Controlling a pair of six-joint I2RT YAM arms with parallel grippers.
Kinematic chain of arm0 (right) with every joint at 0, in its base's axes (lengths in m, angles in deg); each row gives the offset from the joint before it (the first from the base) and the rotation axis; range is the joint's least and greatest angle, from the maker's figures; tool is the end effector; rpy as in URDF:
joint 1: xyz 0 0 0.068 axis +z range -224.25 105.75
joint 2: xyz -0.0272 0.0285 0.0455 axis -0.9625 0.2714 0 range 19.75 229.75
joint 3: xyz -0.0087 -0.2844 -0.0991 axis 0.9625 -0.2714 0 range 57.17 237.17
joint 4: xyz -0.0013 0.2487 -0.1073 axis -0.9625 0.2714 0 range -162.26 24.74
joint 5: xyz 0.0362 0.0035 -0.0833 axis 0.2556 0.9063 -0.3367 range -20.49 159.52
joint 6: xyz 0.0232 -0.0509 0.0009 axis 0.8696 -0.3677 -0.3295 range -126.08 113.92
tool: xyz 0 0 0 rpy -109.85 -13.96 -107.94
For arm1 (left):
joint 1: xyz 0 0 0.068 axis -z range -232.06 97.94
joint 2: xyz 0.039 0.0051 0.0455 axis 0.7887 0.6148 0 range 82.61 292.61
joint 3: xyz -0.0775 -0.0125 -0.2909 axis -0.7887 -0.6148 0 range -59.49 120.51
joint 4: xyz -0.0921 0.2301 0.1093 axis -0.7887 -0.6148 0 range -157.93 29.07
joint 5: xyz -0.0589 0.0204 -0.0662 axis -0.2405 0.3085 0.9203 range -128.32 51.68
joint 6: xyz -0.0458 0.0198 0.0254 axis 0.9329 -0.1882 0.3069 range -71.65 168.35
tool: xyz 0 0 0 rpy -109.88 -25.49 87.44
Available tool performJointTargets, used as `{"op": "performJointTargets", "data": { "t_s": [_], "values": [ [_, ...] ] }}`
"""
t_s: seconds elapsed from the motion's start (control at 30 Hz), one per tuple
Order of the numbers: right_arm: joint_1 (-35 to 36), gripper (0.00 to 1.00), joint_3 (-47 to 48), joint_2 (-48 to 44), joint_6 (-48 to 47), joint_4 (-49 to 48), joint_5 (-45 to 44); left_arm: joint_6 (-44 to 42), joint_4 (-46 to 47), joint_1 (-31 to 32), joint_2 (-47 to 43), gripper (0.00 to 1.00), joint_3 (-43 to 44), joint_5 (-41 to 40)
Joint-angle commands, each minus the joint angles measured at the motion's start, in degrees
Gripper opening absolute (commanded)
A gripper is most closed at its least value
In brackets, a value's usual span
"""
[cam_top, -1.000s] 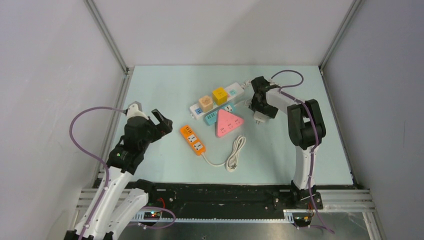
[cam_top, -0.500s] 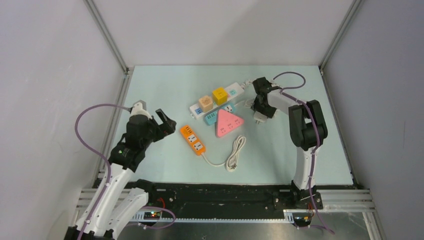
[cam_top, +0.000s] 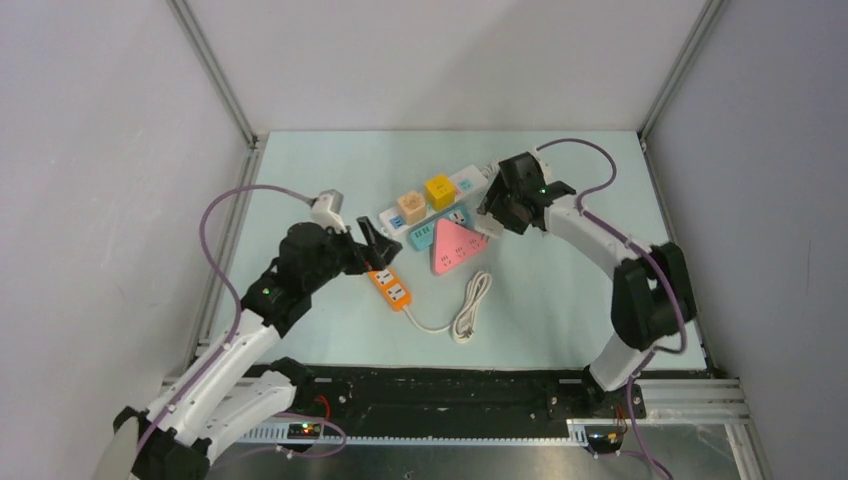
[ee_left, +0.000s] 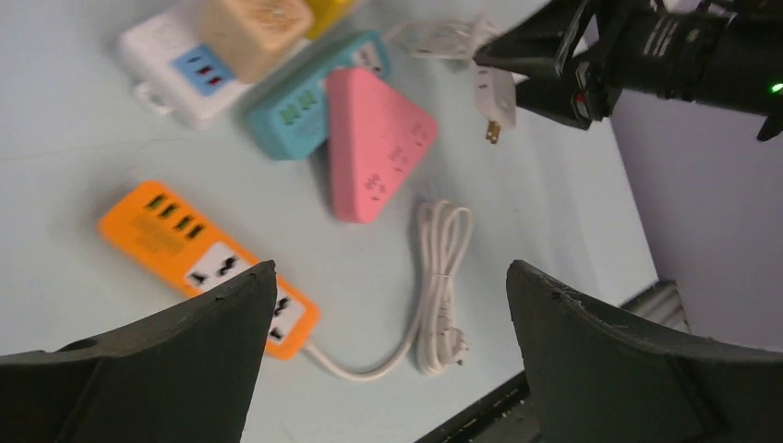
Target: Insert the plug
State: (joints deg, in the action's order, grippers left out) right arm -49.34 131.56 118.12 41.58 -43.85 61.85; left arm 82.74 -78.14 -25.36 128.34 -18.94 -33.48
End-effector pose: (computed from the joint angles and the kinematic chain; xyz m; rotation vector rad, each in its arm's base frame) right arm 0.3547 0.1590 0.2660 0.5516 2.4505 0.3706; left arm 0.1582 -0.0832 0.3174 -0.0792 2.0420 -0.7695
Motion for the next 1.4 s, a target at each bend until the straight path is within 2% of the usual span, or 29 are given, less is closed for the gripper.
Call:
{"op": "performJointTargets", "data": {
  "t_s": [0.0,0.23,0.47,0.53,0.63,0.8,0.87,1.03,1.17,1.27,1.37],
  "values": [
    [5.28,0.58,-0.33,-10.11,1.63,-0.75,-0.27,1.28,13.41,5.03,4.03,0.98,-0.08,2.03],
    [16.5,0.57,-0.34,-18.32,4.67,0.02,-2.15,-0.25,20.86,9.81,10.66,0.98,5.02,2.68],
    [21.11,0.56,-0.33,-21.08,7.55,-1.29,-1.05,-0.9,24.6,11.93,13.81,0.96,8.39,2.72],
    [21.41,0.55,-0.36,-21.3,7.9,-1.58,-0.55,-0.07,25.8,12.42,15.11,0.93,8.0,3.6],
    [21.64,0.55,-0.38,-21.7,8.15,-1.79,-0.39,1.88,26.29,12.71,16.72,0.84,7.23,3.92],
    [21.47,0.55,-0.39,-22.44,8.85,-2.69,-0.15,3.26,27.9,13.1,16.21,0.78,5.33,2.86],
    [21.45,0.55,-0.3,-22.58,9.12,-3.27,-0.03,3.43,28.06,13.14,15.93,0.72,5.31,2.26],
    [21.55,0.55,-0.37,-22.42,10.53,-3.5,1.09,4.67,28.65,13.24,17.23,0.42,6.17,3.34],
    [21.65,0.54,-0.34,-22.17,11.22,-2.99,1.37,5.39,28.79,13.29,18.52,0.39,6.58,4.14],
    [21.44,0.54,-0.37,-22.0,11.01,-3.0,1.75,4.92,28.81,13.23,18.72,0.45,6.42,4.7],
    [21.25,0.54,-0.34,-22.06,10.47,-3.31,1.93,4.57,28.8,13.25,19.09,0.43,6.22,5.79]
  ]
}}
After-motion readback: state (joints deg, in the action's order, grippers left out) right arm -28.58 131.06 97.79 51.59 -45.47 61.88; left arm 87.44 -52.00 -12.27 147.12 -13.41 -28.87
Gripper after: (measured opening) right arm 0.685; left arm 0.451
